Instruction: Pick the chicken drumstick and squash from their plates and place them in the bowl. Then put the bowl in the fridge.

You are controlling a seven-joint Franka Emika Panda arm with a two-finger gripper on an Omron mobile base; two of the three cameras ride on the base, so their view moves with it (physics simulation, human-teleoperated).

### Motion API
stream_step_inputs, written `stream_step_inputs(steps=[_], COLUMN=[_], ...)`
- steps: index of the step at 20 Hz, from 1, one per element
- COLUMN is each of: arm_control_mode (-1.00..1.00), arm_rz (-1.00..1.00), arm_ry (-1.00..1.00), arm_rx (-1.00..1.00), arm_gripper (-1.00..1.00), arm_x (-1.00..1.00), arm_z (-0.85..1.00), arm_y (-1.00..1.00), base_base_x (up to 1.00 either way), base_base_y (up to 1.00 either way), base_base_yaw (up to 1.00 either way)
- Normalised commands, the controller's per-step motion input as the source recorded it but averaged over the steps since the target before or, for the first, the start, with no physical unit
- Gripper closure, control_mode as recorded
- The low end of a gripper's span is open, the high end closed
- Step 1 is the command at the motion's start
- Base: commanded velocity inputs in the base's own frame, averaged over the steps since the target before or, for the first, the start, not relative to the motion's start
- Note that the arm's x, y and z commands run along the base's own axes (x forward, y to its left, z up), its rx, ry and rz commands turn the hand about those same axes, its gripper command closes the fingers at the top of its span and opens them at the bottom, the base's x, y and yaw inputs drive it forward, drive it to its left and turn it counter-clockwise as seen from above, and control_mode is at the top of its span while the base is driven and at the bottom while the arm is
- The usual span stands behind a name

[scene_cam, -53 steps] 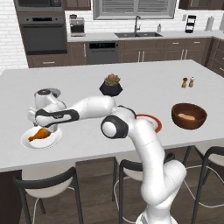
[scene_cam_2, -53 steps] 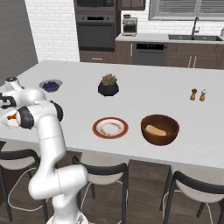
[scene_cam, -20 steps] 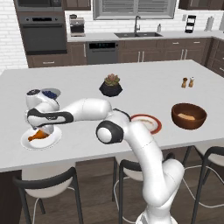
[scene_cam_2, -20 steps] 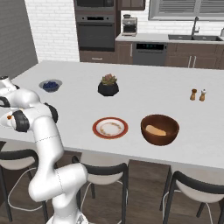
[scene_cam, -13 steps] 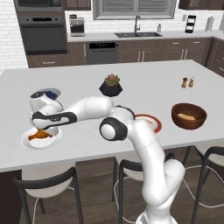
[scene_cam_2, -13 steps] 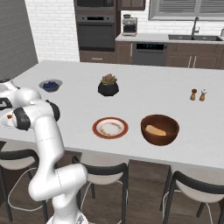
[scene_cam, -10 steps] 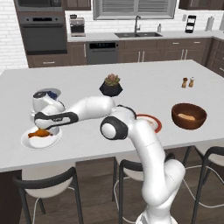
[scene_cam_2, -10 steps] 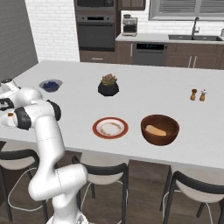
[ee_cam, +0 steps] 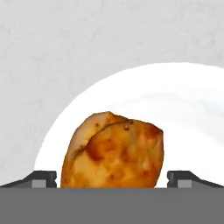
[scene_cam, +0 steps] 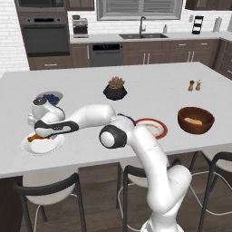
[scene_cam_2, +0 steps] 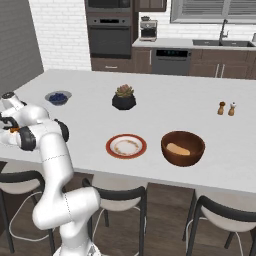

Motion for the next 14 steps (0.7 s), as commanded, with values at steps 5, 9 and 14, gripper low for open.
stream_step_inputs(steps=[5,9,14], arm_control_mode=[-1.0,-1.0,-1.0], arm_rz=[0.0,0.0,0.0], arm_ry=[-0.1,-0.1,-0.15], arm_rx=[0.0,0.0,0.0], arm_gripper=[-1.0,1.0,1.0], arm_x=[0.0,0.0,-0.64], arm_z=[-0.52,-0.34,-0.07], arm_y=[0.45,0.03,-0.11], base_base_x=[0.0,0.0,0.0], base_base_y=[0.0,0.0,0.0], base_base_yaw=[0.0,0.0,0.0])
